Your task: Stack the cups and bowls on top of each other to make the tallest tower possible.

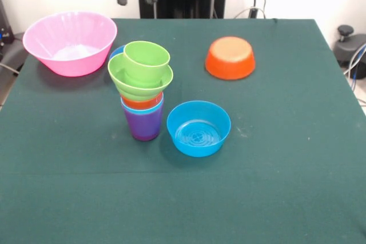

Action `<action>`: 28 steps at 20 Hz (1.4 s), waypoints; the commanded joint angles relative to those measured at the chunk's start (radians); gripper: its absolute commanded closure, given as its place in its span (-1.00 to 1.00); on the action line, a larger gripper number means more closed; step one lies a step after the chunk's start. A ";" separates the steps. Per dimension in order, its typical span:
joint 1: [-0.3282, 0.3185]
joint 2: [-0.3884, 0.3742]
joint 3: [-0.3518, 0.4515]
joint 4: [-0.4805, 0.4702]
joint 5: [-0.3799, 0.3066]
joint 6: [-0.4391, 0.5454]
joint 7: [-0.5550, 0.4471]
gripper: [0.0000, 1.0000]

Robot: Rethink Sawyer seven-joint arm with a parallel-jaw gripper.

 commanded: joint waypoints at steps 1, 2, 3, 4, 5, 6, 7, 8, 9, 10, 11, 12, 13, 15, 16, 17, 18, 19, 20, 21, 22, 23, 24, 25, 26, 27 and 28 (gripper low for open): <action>0.158 0.161 -0.151 -0.065 -0.116 -0.071 0.065 -1.00; 0.195 0.207 -0.203 -0.087 -0.135 -0.124 0.075 -1.00; 0.228 0.260 -0.253 -0.108 -0.147 -0.190 0.083 -1.00; 0.255 0.309 -0.294 -0.125 -0.152 -0.252 0.086 -1.00; 0.277 0.358 -0.329 -0.144 -0.153 -0.311 0.084 -1.00; 0.297 0.400 -0.361 -0.159 -0.149 -0.366 0.081 -1.00; 0.318 0.437 -0.392 -0.172 -0.142 -0.420 0.078 -1.00; 0.333 0.471 -0.415 -0.183 -0.134 -0.466 0.073 -1.00; 0.346 0.498 -0.433 -0.191 -0.126 -0.504 0.068 -1.00; 0.352 0.520 -0.444 -0.200 -0.120 -0.531 0.062 -1.00; 0.353 0.540 -0.449 -0.208 -0.118 -0.552 0.052 -1.00; 0.348 0.555 -0.446 -0.216 -0.121 -0.563 0.043 -1.00; 0.343 0.569 -0.443 -0.223 -0.125 -0.573 0.035 -1.00; 0.322 0.577 -0.423 -0.234 -0.140 -0.559 0.018 -1.00; 0.300 0.569 -0.396 -0.236 -0.155 -0.525 0.010 -1.00; 0.273 0.554 -0.363 -0.230 -0.168 -0.478 0.003 -1.00; 0.256 0.537 -0.340 -0.225 -0.175 -0.445 -0.007 -1.00; 0.233 0.525 -0.313 -0.227 -0.186 -0.409 -0.018 -1.00; 0.208 0.511 -0.285 -0.226 -0.192 -0.369 -0.029 -1.00; 0.184 0.498 -0.258 -0.224 -0.198 -0.328 -0.040 -1.00; 0.162 0.485 -0.233 -0.221 -0.202 -0.294 -0.049 -1.00; 0.142 0.478 -0.208 -0.221 -0.207 -0.266 -0.059 -1.00; 0.116 0.474 -0.178 -0.221 -0.214 -0.237 -0.070 -1.00; 0.088 0.474 -0.147 -0.219 -0.215 -0.205 -0.083 -1.00; 0.063 0.472 -0.121 -0.217 -0.212 -0.173 -0.094 -1.00; 0.043 0.467 -0.100 -0.217 -0.212 -0.150 -0.107 -1.00; 0.025 0.459 -0.079 -0.215 -0.208 -0.123 -0.119 -1.00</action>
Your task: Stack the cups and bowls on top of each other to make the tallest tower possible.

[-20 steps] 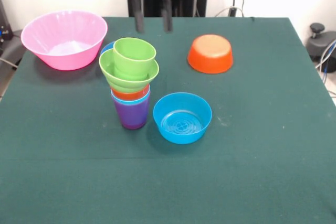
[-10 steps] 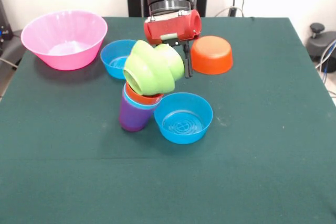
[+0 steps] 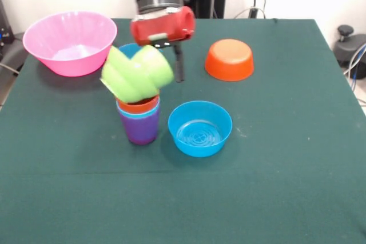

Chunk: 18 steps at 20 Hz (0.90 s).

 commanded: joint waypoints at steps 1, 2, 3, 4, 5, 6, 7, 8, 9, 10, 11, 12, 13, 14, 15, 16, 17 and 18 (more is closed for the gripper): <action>-0.126 0.035 0.142 -0.067 -0.057 0.381 -0.130 -1.00; -0.141 0.028 0.157 -0.065 -0.050 0.405 -0.139 -1.00; -0.146 0.013 0.159 -0.058 -0.041 0.425 -0.138 -1.00; -0.149 -0.005 0.164 -0.046 -0.026 0.448 -0.133 -1.00; -0.139 -0.034 0.165 -0.031 -0.004 0.473 -0.121 -1.00; -0.122 -0.086 0.167 -0.007 0.029 0.507 -0.102 -1.00; -0.099 -0.151 0.168 0.019 0.068 0.550 -0.079 -1.00; -0.069 -0.212 0.162 0.035 0.106 0.599 -0.058 -1.00; -0.037 -0.269 0.152 0.044 0.145 0.652 -0.038 -1.00; 0.003 -0.313 0.130 0.042 0.180 0.713 -0.015 -1.00; 0.053 -0.349 0.097 0.030 0.200 0.767 0.009 -1.00; 0.109 -0.372 0.055 0.008 0.200 0.808 0.033 -1.00; 0.157 -0.381 0.019 -0.013 0.196 0.832 0.065 -1.00; 0.197 -0.382 -0.006 -0.026 0.199 0.847 0.101 -1.00; 0.235 -0.376 -0.030 -0.038 0.195 0.844 0.134 -1.00; 0.272 -0.367 -0.054 -0.049 0.196 0.840 0.168 -1.00; 0.310 -0.353 -0.080 -0.059 0.194 0.827 0.202 -1.00; 0.349 -0.337 -0.108 -0.073 0.194 0.817 0.235 -1.00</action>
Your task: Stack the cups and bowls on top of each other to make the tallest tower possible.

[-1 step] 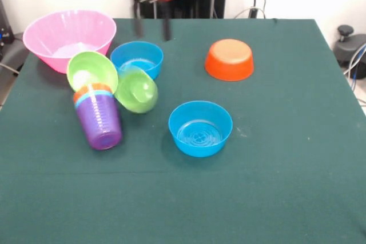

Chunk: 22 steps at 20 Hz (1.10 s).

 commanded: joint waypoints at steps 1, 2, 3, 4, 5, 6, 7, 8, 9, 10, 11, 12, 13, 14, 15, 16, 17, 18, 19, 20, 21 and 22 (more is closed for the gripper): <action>0.256 -0.034 -0.130 -0.060 0.028 0.122 0.266 -1.00; 0.294 -0.020 -0.158 -0.074 0.033 0.116 0.293 -1.00; 0.327 -0.004 -0.182 -0.093 0.041 0.117 0.314 -1.00; 0.359 0.008 -0.205 -0.109 0.050 0.119 0.332 -1.00; 0.391 0.019 -0.229 -0.128 0.056 0.125 0.343 -1.00; 0.411 0.038 -0.249 -0.152 0.063 0.126 0.343 -1.00; 0.428 0.052 -0.267 -0.164 0.066 0.116 0.342 -1.00; 0.441 0.065 -0.283 -0.171 0.068 0.098 0.338 -1.00; 0.443 0.080 -0.291 -0.173 0.073 0.078 0.329 -1.00; 0.445 0.091 -0.298 -0.174 0.077 0.062 0.320 -1.00; 0.444 0.098 -0.303 -0.175 0.076 0.047 0.309 -1.00; 0.444 0.102 -0.309 -0.172 0.072 0.033 0.302 -1.00; 0.444 0.106 -0.315 -0.170 0.068 0.018 0.295 -1.00; 0.443 0.108 -0.321 -0.167 0.068 0.009 0.290 -1.00; 0.440 0.112 -0.321 -0.164 0.069 -0.001 0.287 -1.00; 0.437 0.116 -0.322 -0.161 0.069 -0.011 0.283 -1.00; 0.434 0.122 -0.320 -0.155 0.069 -0.028 0.280 -1.00; 0.430 0.131 -0.320 -0.154 0.069 -0.047 0.277 -1.00; 0.429 0.136 -0.322 -0.142 0.072 -0.071 0.280 -1.00; 0.434 0.139 -0.326 -0.132 0.071 -0.091 0.283 -1.00; 0.439 0.143 -0.331 -0.122 0.071 -0.112 0.285 -1.00; 0.440 0.148 -0.336 -0.121 0.070 -0.122 0.282 -1.00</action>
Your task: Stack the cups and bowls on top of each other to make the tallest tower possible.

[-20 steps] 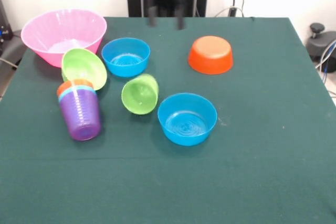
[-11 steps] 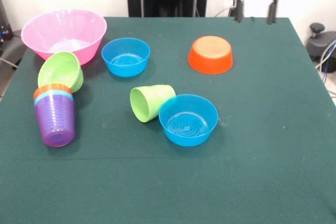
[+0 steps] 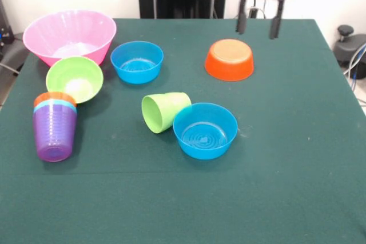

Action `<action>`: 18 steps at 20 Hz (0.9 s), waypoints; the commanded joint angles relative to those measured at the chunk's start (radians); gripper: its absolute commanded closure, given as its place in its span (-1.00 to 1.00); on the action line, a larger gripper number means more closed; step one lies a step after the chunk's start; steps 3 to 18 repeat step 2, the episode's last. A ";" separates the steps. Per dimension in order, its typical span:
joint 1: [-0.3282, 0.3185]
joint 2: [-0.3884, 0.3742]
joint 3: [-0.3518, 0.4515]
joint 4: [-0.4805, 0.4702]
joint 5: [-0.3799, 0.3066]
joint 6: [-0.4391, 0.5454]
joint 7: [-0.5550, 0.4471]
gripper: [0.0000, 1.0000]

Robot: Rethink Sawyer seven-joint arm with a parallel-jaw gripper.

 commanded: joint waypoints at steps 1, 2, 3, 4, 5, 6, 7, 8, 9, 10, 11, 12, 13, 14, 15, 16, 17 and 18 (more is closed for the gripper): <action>-0.010 0.095 -0.061 0.009 -0.003 -0.114 0.144 -1.00; -0.023 0.100 -0.051 0.020 0.008 -0.124 0.139 -1.00; -0.023 0.100 -0.051 0.020 0.008 -0.124 0.139 -1.00; -0.023 0.100 -0.051 0.020 0.008 -0.124 0.139 -1.00; -0.023 0.100 -0.051 0.020 0.008 -0.124 0.139 -1.00; -0.023 0.100 -0.051 0.020 0.008 -0.124 0.139 -1.00; -0.023 0.100 -0.051 0.020 0.008 -0.124 0.139 -1.00; -0.023 0.100 -0.051 0.020 0.008 -0.124 0.139 -1.00; -0.023 0.100 -0.051 0.020 0.008 -0.124 0.139 -1.00; -0.023 0.100 -0.051 0.020 0.008 -0.124 0.139 -1.00; -0.023 0.100 -0.051 0.020 0.008 -0.124 0.139 -1.00; -0.023 0.100 -0.051 0.020 0.008 -0.124 0.139 -1.00; -0.023 0.100 -0.051 0.020 0.008 -0.124 0.139 -1.00; -0.023 0.100 -0.051 0.020 0.008 -0.124 0.139 -1.00; -0.023 0.100 -0.051 0.020 0.008 -0.124 0.139 -1.00; -0.023 0.100 -0.051 0.020 0.008 -0.124 0.139 -1.00; -0.023 0.100 -0.051 0.020 0.008 -0.124 0.139 -1.00; -0.023 0.100 -0.051 0.020 0.008 -0.124 0.139 -1.00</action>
